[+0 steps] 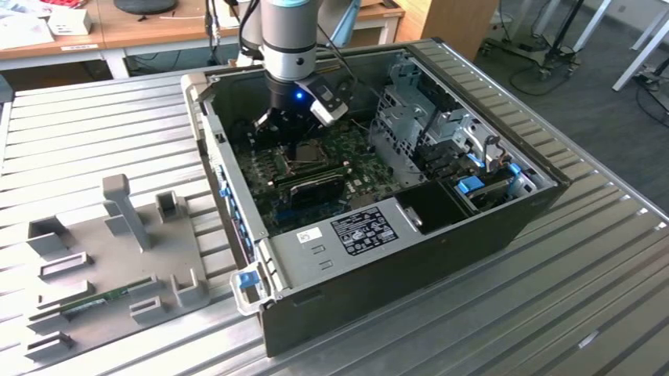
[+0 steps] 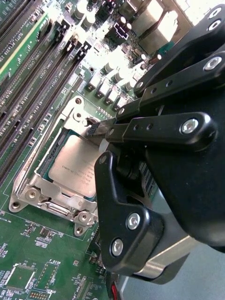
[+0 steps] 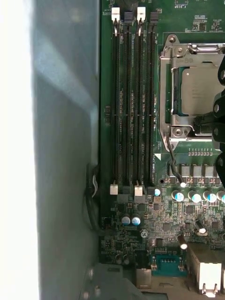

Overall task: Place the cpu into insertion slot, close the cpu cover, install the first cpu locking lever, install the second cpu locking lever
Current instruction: 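Close the cpu cover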

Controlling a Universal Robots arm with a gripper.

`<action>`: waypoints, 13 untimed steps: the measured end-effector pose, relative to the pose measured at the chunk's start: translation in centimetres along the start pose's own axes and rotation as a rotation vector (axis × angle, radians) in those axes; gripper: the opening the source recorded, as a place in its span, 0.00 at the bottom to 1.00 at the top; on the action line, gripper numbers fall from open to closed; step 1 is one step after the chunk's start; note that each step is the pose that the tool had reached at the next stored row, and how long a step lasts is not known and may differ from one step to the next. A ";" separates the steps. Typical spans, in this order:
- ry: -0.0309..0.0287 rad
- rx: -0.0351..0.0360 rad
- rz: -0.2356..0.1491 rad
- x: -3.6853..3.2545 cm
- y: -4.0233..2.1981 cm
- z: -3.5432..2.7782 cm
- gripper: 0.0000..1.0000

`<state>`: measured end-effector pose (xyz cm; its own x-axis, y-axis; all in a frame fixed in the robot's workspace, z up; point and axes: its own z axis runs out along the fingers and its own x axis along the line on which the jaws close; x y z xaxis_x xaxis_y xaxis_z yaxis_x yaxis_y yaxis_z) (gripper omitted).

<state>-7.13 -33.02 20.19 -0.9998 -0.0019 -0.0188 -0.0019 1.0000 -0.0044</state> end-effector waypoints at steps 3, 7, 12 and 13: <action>-0.0001 -0.0002 0.000 0.00 0.00 0.03 0.10; 0.0000 -0.0001 0.000 0.00 0.00 0.21 0.10; 0.0002 0.0003 0.000 0.01 0.00 0.29 0.10; 0.0001 0.0001 0.000 0.01 0.00 0.30 0.10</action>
<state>-7.13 -33.02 19.89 -0.9998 -0.0019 -0.0187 -0.0018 1.0000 -0.0045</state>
